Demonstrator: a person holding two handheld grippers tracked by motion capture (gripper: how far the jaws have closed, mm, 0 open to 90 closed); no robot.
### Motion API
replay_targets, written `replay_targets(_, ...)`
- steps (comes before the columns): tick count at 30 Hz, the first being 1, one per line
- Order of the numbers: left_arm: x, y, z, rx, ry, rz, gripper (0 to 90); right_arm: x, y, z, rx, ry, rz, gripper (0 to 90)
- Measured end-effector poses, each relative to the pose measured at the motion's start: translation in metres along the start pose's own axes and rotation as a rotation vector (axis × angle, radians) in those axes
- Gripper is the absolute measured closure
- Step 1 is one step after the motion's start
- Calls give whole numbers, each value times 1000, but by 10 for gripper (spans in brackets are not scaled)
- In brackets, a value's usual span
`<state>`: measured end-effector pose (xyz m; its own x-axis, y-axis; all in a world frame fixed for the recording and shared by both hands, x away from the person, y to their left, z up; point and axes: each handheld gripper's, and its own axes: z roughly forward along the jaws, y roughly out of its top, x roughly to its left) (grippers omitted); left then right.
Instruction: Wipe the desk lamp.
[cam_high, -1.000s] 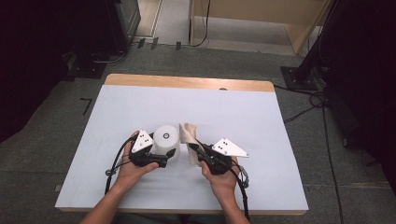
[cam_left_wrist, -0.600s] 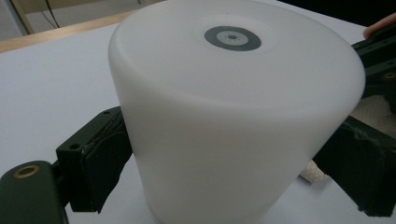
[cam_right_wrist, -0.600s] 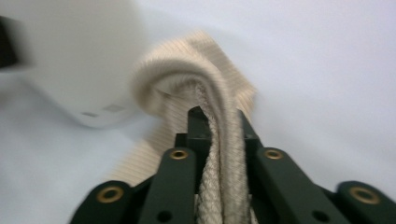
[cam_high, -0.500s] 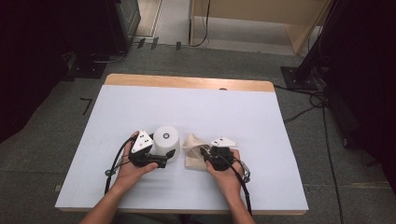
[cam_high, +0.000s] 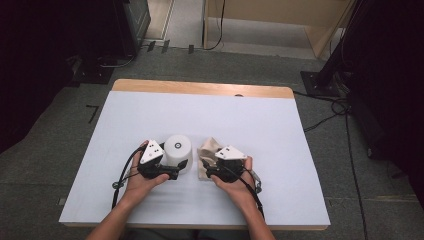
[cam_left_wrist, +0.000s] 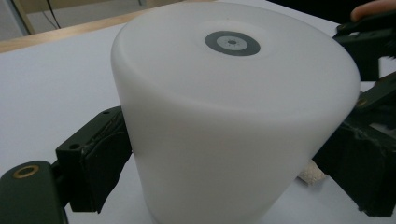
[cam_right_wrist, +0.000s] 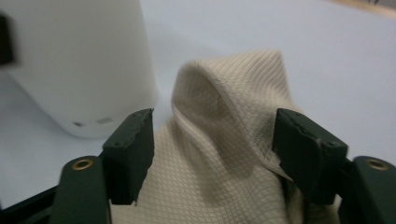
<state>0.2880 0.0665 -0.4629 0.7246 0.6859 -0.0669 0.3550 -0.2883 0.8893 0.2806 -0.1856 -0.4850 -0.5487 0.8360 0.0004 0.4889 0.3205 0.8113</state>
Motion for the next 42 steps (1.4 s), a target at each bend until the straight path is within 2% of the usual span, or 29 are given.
replay_targets(1, 0, 0, 0, 0, 0, 0, 81, 0, 0, 0, 0, 0, 0, 266)
replay_targets(4, 0, 0, 1, 0, -1, -1, 81, -1, -8, 15, 100, -40, -15, 212)
replay_targets(5, 0, 0, 1, 1, -2, -3, 80, -2, -9, 14, 92, -44, 5, 218)
replay_targets(9, 1, 0, 0, 6, -4, -1, 80, -6, -10, 13, 94, -56, 7, 232)
replay_targets(11, 1, 0, 0, 11, -6, 0, 81, -10, -13, 10, 75, -60, 12, 326)
replay_targets(12, 1, -1, 0, 11, -5, 4, 83, -14, -14, 8, 62, -63, 10, 407)
replay_targets(13, 1, -1, 0, 11, -5, 4, 83, -14, -14, 8, 62, -63, 10, 407)
replay_targets(14, 1, -1, 0, 11, -6, 3, 83, -17, -16, 7, 53, -81, 22, 493)
replay_targets(15, 1, -1, 0, 11, -6, 3, 83, -17, -16, 6, 54, -90, 24, 536)
replay_targets(17, 1, -2, 0, 11, -7, -1, 83, -18, -16, 6, 49, -108, 23, 610)
replay_targets(18, 1, -2, 0, 11, -7, -1, 83, -18, -16, 6, 49, -108, 23, 610)
replay_targets(19, 1, -2, 0, 12, -7, -2, 84, -21, -16, 5, 45, -115, 38, 683)
replay_targets(20, 1, -2, 0, 12, -8, -2, 84, -21, -16, 5, 45, -115, 38, 683)
replay_targets(21, 2, -2, 0, 12, -10, -6, 83, -23, -17, 4, 40, -128, 49, 779)
replay_targets(22, 2, -2, 0, 12, -10, -6, 82, -23, -17, 4, 40, -128, 49, 779)
replay_targets(23, 1, -2, 1, 16, -8, -5, 81, -25, -17, 3, 36, -131, 65, 852)
replay_targets(24, 2, -2, 1, 18, -8, -2, 81, -26, -17, 2, 35, -118, 73, 860)
replay_targets(26, 3, -2, 2, 20, -13, -6, 79, -29, -16, -1, 24, -82, 117, 865)
replay_targets(27, 3, -2, 2, 20, -13, -6, 78, -29, -16, -1, 24, -82, 117, 865)
replay_targets(28, 3, -2, 2, 20, -18, -9, 78, -29, -15, -4, -4, -47, 145, 866)
replay_targets(29, 3, -2, 2, 19, -20, -9, 78, -26, -10, -15, -92, 29, 173, 866)
replay_targets(32, 1, -3, 3, 25, -6, 7, 80, -16, 6, -37, -273, 158, 207, 865)
replay_targets(33, 1, -3, 3, 25, -6, 7, 81, -16, 6, -37, -273, 158, 207, 865)
replay_targets(34, -1, -3, 3, 26, -1, 8, 81, -6, 16, -48, -366, 211, 197, 865)
replay_targets(35, -1, -3, 3, 26, -1, 8, 81, -6, 16, -48, -366, 211, 197, 865)
replay_targets(37, -2, -2, 4, 30, -1, 9, 82, 5, 22, -51, -393, 205, 167, 865)
replay_targets(38, -4, -2, 5, 30, 4, 4, 81, 13, 21, -44, -378, 202, 174, 864)
replay_targets(42, -5, -1, 5, 33, 7, 5, 82, 17, 15, -33, -347, 188, 196, 863)
